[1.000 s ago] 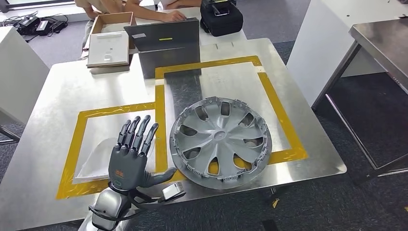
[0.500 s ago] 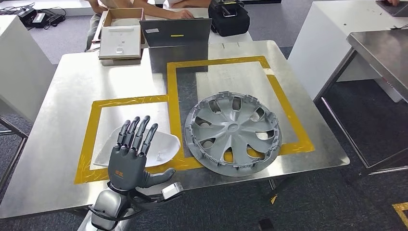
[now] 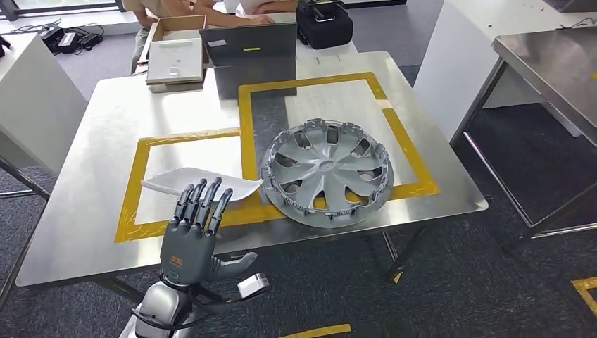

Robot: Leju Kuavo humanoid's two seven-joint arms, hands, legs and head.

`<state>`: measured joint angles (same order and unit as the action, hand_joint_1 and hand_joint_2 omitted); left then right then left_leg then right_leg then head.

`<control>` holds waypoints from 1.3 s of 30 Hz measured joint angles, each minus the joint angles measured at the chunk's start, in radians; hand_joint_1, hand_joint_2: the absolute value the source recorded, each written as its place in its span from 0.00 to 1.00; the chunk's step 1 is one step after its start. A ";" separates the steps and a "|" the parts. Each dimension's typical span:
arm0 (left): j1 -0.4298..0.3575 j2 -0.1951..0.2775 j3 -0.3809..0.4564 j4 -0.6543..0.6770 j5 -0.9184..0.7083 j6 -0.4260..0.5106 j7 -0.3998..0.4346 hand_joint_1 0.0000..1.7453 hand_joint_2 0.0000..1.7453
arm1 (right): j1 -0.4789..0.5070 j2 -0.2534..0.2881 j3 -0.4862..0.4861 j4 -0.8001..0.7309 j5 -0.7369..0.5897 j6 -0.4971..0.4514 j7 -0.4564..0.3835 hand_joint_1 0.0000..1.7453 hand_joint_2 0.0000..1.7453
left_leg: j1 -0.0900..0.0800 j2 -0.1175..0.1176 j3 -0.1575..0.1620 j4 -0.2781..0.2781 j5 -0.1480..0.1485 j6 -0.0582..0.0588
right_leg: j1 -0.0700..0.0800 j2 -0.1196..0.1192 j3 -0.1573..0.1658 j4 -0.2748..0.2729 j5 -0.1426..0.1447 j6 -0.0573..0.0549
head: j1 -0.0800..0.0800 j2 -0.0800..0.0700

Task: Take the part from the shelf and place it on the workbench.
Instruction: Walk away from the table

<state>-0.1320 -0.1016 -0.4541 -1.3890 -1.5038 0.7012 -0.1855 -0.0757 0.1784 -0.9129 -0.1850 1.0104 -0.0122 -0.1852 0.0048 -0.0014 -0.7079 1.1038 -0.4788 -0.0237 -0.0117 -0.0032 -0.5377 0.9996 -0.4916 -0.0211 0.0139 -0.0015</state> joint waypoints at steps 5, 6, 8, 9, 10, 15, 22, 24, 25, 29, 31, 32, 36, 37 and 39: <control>0.027 0.008 0.003 0.000 -0.001 -0.003 0.015 0.00 0.00 | 0.006 0.000 0.000 0.000 0.019 -0.011 0.010 0.00 0.00 | 0.009 0.000 0.034 0.188 -0.049 -0.018 | -0.007 -0.006 -0.091 0.007 0.069 0.010 | -0.001 0.000; 0.035 0.010 0.004 -0.001 -0.002 -0.006 0.019 0.00 0.00 | 0.008 0.000 0.000 0.000 0.022 -0.015 0.011 0.00 0.00 | 0.011 0.000 0.078 0.151 -0.028 -0.021 | -0.010 -0.006 -0.109 0.011 0.081 0.016 | -0.001 0.000; 0.047 0.013 0.006 -0.005 -0.003 -0.012 0.027 0.00 0.00 | 0.010 -0.002 0.000 0.000 0.024 -0.017 0.006 0.00 0.00 | 0.012 -0.002 0.193 0.008 -0.049 -0.020 | -0.012 -0.006 -0.134 0.019 0.103 0.030 | -0.002 0.000; 0.052 0.014 0.007 -0.008 -0.003 -0.014 0.030 0.00 0.00 | 0.011 -0.003 0.000 0.000 0.024 -0.017 0.003 0.00 0.00 | 0.011 -0.003 0.232 -0.051 -0.072 -0.015 | -0.012 -0.006 -0.140 0.021 0.114 0.037 | -0.002 0.000; 0.059 0.016 0.008 -0.010 -0.004 -0.017 0.033 0.00 0.00 | 0.011 -0.003 0.000 0.000 0.025 -0.017 0.000 0.00 0.00 | 0.008 -0.004 0.250 -0.087 -0.090 -0.007 | -0.011 -0.007 -0.142 0.019 0.125 0.044 | -0.002 0.000; 0.095 0.028 0.014 -0.014 -0.005 -0.035 0.043 0.00 0.00 | 0.021 -0.003 0.000 0.000 0.035 -0.015 0.000 0.00 0.00 | 0.006 0.004 0.203 -0.089 -0.050 0.047 | -0.017 -0.004 -0.175 0.104 0.022 0.067 | -0.002 0.000; 0.111 0.040 0.014 -0.019 -0.007 -0.074 0.044 0.00 0.00 | 0.019 0.000 0.003 0.000 0.048 -0.008 0.017 0.00 0.00 | -0.008 0.005 0.102 -0.070 0.023 0.052 | -0.002 0.002 -0.111 0.252 -0.007 0.048 | -0.001 0.000; 0.109 0.044 0.014 -0.023 -0.008 -0.086 0.046 0.00 0.00 | 0.017 0.003 0.003 0.000 0.046 -0.007 0.012 0.00 0.00 | -0.010 0.003 0.081 -0.064 0.040 0.045 | 0.006 0.012 -0.009 0.113 -0.023 0.030 | -0.001 0.000; 0.105 0.045 0.014 -0.025 -0.008 -0.094 0.049 0.00 0.00 | 0.016 0.006 0.003 0.000 0.044 -0.007 0.008 0.00 0.00 | -0.010 0.002 0.075 -0.065 0.050 0.040 | 0.011 0.017 0.029 0.055 -0.038 0.023 | -0.002 0.000; 0.083 0.053 0.003 -0.030 -0.008 -0.127 0.095 0.00 0.00 | 0.012 0.022 0.003 0.000 0.039 -0.005 0.000 0.00 0.00 | -0.004 -0.004 0.066 -0.069 0.066 0.015 | 0.013 0.009 0.036 -0.002 -0.026 0.006 | -0.001 0.000; 0.071 0.062 -0.008 -0.031 -0.008 -0.141 0.118 0.00 0.00 | 0.010 0.026 0.002 0.000 0.037 -0.005 0.001 0.00 0.00 | -0.002 -0.005 0.047 -0.014 -0.009 0.005 | 0.006 -0.002 0.012 -0.010 0.001 -0.005 | -0.004 0.000; 0.064 0.066 -0.013 -0.031 -0.008 -0.145 0.125 0.00 0.00 | 0.009 0.027 0.002 0.000 0.037 -0.005 0.002 0.00 0.00 | -0.001 -0.005 0.035 0.039 -0.063 0.000 | 0.006 -0.006 -0.002 -0.010 0.013 -0.008 | -0.006 0.000; 0.048 0.082 -0.031 -0.031 -0.008 -0.160 0.141 0.00 0.00 | 0.009 0.027 0.002 0.000 0.038 -0.005 -0.001 0.00 0.00 | 0.008 -0.003 0.045 0.194 -0.073 -0.018 | 0.004 -0.026 -0.074 0.001 0.065 -0.003 | -0.006 0.000; 0.044 0.085 -0.037 -0.031 -0.008 -0.163 0.142 0.00 0.00 | 0.009 0.027 0.002 0.000 0.038 -0.005 -0.002 0.00 0.00 | 0.010 0.001 0.079 0.168 -0.039 -0.021 | 0.002 -0.032 -0.093 0.007 0.076 0.000 | -0.006 0.000; 0.034 0.089 -0.046 -0.031 -0.008 -0.167 0.141 0.00 0.00 | 0.008 0.027 0.002 0.000 0.039 -0.006 -0.003 0.00 0.00 | 0.009 0.028 0.182 0.033 -0.042 -0.022 | 0.002 -0.042 -0.122 0.021 0.094 0.011 | -0.006 0.000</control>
<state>-0.0978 -0.0127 -0.5006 -1.4199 -1.5118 0.5340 -0.0442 -0.0674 0.2056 -0.9106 -0.1850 1.0498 -0.0178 -0.1885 0.0141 0.0263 -0.5258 1.1368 -0.5205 -0.0455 -0.0092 -0.0451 -0.6600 1.0201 -0.3971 -0.0097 0.0077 -0.0015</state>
